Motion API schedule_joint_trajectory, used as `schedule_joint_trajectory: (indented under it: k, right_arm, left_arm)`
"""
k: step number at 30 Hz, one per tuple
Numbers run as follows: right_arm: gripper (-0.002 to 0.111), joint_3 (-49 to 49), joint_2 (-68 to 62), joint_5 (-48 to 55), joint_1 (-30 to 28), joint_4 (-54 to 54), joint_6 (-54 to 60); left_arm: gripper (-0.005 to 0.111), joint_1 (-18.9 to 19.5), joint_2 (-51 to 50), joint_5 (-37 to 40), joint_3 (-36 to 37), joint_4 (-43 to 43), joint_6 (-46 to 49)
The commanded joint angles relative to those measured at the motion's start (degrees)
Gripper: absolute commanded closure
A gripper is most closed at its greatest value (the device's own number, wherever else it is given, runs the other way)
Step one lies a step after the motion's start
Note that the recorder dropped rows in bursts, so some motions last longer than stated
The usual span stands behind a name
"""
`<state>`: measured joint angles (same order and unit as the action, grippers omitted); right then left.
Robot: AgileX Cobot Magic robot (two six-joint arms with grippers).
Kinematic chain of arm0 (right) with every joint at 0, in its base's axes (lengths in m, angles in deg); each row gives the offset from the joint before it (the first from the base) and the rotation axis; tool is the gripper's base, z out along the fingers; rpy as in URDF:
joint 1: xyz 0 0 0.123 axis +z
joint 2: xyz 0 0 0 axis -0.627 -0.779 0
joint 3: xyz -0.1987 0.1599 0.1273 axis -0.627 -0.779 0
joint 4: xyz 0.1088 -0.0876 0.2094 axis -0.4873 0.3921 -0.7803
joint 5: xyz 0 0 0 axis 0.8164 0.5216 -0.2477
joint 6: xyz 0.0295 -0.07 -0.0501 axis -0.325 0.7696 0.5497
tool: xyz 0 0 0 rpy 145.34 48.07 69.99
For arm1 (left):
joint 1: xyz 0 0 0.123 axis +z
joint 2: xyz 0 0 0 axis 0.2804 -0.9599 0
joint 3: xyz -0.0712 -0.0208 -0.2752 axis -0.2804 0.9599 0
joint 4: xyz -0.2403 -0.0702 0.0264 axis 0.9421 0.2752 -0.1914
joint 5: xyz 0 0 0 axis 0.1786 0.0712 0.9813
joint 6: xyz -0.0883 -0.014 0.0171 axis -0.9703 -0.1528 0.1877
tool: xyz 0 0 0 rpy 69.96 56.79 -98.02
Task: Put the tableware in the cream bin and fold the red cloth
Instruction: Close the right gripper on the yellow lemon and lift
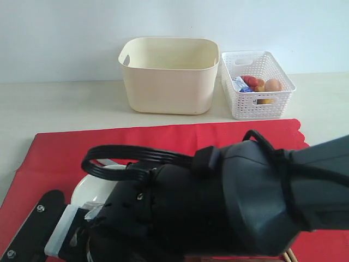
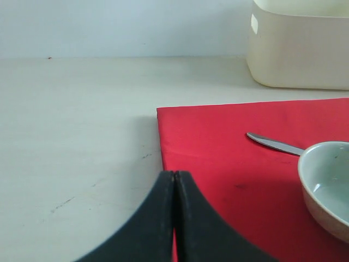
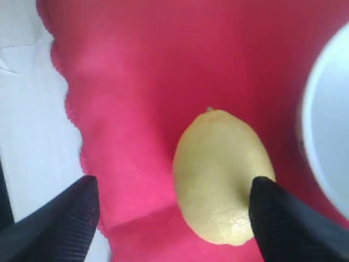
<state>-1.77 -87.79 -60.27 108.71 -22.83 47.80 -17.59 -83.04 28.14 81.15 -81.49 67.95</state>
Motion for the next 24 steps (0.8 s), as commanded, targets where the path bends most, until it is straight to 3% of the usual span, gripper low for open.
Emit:
schedule_joint_trajectory:
  k: [1, 17, 19, 20, 24]
  right_arm:
    - [0.037, 0.6, -0.2, 0.6, 0.1, 8.6, -7.7]
    - [0.034, 0.6, -5.4, -2.4, 0.1, 12.5, -7.9]
    - [0.044, 0.6, -5.5, -4.5, 0.1, 12.5, -8.3]
    - [0.057, 0.8, -5.5, -4.9, 0.1, 12.5, -9.2]
    - [0.086, 2.3, -5.5, -3.1, 0.1, 12.5, -9.2]
  left_arm:
    - [0.107, -0.4, 0.3, -0.6, 0.1, 0.2, -0.1]
    - [0.107, -0.4, 0.3, -0.6, 0.1, 0.2, -0.1]
    - [0.107, -0.4, 0.3, -0.6, 0.1, 0.2, -0.1]
    - [0.107, -0.4, 0.3, -0.6, 0.1, 0.2, -0.1]
    - [0.107, -0.4, 0.3, -0.6, 0.1, 0.2, -0.1]
